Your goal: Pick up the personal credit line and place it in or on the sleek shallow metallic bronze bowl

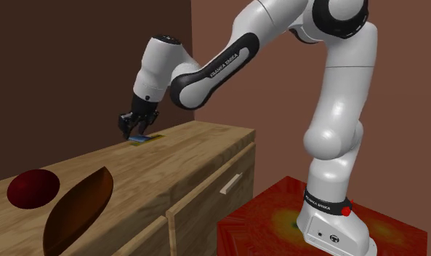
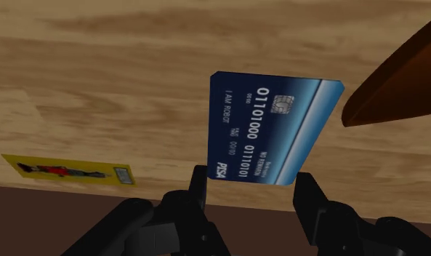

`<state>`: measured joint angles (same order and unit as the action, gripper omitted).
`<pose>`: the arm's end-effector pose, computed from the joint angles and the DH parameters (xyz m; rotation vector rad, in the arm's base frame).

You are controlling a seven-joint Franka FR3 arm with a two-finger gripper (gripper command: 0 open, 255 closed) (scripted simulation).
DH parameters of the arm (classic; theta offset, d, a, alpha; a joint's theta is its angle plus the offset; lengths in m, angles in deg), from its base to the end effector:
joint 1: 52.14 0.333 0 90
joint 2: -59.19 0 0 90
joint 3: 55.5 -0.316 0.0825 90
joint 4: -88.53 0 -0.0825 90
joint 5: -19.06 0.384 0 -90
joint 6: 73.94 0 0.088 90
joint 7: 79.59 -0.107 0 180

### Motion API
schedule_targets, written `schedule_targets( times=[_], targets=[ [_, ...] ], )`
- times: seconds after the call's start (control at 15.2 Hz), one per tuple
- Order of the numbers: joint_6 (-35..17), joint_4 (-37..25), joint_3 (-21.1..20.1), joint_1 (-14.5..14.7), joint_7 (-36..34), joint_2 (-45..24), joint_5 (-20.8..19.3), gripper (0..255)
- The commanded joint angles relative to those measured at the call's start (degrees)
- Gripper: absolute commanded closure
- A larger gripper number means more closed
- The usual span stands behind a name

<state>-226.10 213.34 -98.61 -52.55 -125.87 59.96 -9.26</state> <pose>0.4087 0.3965 0.4456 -2.8902 -0.4706 -0.8666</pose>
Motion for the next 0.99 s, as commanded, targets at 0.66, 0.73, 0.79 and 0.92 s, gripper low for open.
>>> schedule_targets(
  times=[0.66,0.73,0.79,0.92],
  targets=[
    [17.79,-17.31,-4.95,14.45,-23.16,-14.95,-18.80,255],
    [19.46,-19.14,-4.90,16.23,-24.40,-16.49,-19.98,255],
    [21.14,-21.04,-4.81,18.06,-25.54,-18.06,-21.10,255],
    [24.41,-25.00,-4.46,21.85,-27.46,-21.19,-23.13,255]
  ],
)
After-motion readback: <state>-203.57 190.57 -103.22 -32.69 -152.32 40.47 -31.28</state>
